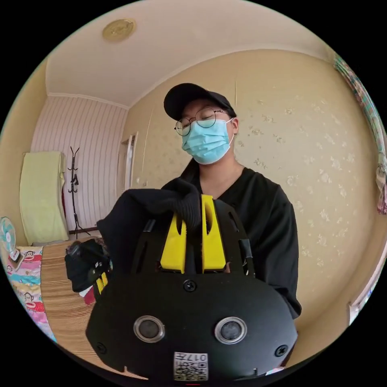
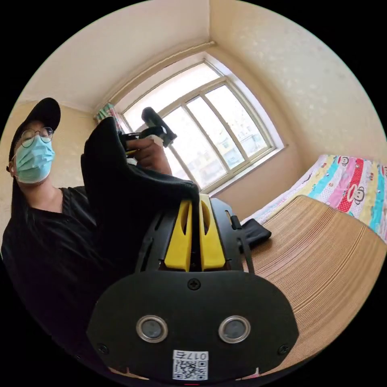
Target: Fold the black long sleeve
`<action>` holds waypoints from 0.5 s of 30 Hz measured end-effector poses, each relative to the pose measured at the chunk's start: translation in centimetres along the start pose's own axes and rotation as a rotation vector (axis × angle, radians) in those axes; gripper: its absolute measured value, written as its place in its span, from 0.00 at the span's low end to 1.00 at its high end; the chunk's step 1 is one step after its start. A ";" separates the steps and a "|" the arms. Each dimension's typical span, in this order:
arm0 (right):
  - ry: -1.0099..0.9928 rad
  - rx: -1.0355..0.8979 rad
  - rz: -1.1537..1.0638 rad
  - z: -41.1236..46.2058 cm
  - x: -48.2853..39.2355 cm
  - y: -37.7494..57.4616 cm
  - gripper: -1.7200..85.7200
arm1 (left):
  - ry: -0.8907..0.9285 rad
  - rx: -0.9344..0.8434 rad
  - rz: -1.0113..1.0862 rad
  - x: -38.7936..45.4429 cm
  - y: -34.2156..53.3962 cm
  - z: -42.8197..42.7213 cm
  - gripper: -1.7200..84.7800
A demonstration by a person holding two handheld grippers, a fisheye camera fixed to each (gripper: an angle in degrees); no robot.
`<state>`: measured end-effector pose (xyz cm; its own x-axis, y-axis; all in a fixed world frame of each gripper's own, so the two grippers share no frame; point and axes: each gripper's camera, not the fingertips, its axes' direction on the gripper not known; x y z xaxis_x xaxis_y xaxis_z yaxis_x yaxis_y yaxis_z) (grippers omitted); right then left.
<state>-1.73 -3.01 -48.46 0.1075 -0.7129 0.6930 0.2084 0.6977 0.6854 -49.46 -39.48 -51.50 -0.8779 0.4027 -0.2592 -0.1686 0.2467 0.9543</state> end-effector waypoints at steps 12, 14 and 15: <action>0.812 0.541 -0.420 -6.9 -25.5 -6.4 0.06 | -0.985 0.150 -0.553 5.7 5.3 -2.3 0.10; 0.860 0.588 -0.495 -6.1 -28.2 -7.9 0.06 | -0.989 0.192 -0.596 4.4 6.0 -2.2 0.10; 0.868 0.594 -0.505 -6.0 -28.8 -8.3 0.06 | -0.975 0.197 -0.619 3.2 6.4 -1.8 0.11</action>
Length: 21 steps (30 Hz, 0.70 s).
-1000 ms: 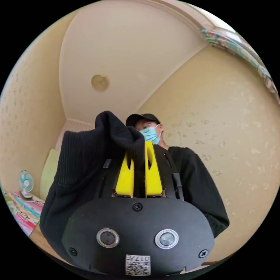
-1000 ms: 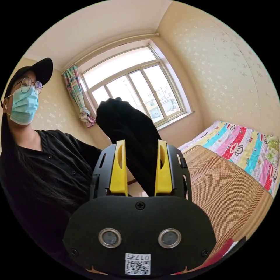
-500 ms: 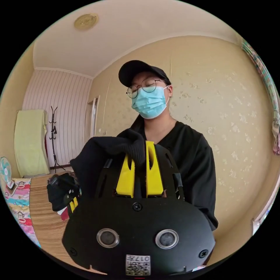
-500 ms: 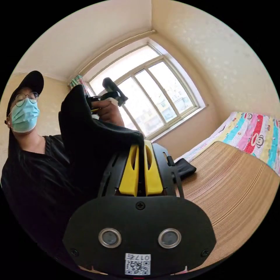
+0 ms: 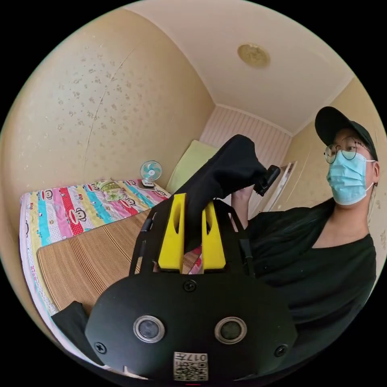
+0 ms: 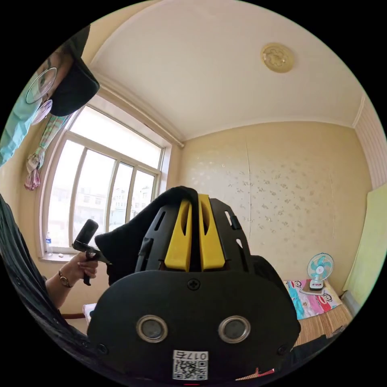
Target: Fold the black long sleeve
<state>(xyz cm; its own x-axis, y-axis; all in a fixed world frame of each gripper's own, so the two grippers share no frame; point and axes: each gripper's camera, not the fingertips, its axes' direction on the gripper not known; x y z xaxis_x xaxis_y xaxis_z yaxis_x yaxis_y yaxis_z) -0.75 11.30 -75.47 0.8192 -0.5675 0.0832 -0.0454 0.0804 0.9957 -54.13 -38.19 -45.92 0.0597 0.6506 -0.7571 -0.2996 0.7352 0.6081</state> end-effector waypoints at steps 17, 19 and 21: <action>0.104 0.097 -0.032 0.1 0.7 -10.6 0.06 | -0.113 0.001 0.058 1.2 -1.7 17.8 0.24; 0.118 0.085 -0.015 0.7 1.6 -10.6 0.06 | -0.036 0.074 0.053 0.3 -2.5 17.0 0.15; 0.169 0.073 0.000 1.2 2.8 -10.2 0.06 | 0.012 0.215 -0.004 -0.8 -2.2 14.6 0.08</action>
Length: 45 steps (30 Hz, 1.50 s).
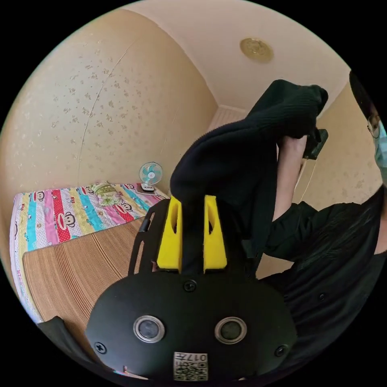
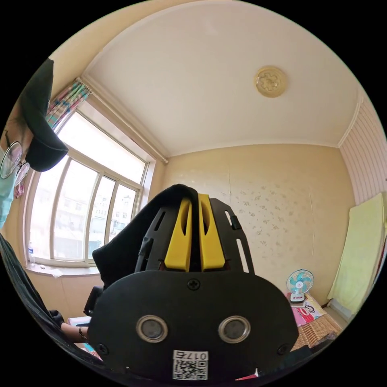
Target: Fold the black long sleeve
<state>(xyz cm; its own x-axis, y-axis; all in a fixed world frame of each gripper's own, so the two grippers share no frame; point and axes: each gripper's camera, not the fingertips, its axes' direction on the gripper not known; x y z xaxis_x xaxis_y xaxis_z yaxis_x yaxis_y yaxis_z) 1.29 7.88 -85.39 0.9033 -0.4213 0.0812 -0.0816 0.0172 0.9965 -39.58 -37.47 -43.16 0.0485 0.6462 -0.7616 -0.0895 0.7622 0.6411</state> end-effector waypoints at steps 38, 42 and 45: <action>-0.275 -2.213 0.356 20.3 4.8 83.3 0.06 | -0.788 -1.269 -0.632 -26.0 41.9 21.7 0.04; -0.159 -2.103 0.726 18.7 10.0 81.0 0.05 | -0.767 -1.314 -0.783 -20.9 45.2 18.8 0.02; 0.011 -1.833 0.959 20.8 17.2 78.7 0.08 | -0.779 -1.151 -1.018 -19.4 45.6 15.2 0.02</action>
<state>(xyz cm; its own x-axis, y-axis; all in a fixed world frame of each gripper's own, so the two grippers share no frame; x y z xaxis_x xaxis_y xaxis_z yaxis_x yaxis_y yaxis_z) 1.60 -16.88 -5.99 0.8415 0.2742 0.4656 -0.0089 0.8686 -0.4954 -29.44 -14.68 2.29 0.9357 0.0874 -0.3418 -0.3129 0.6531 -0.6896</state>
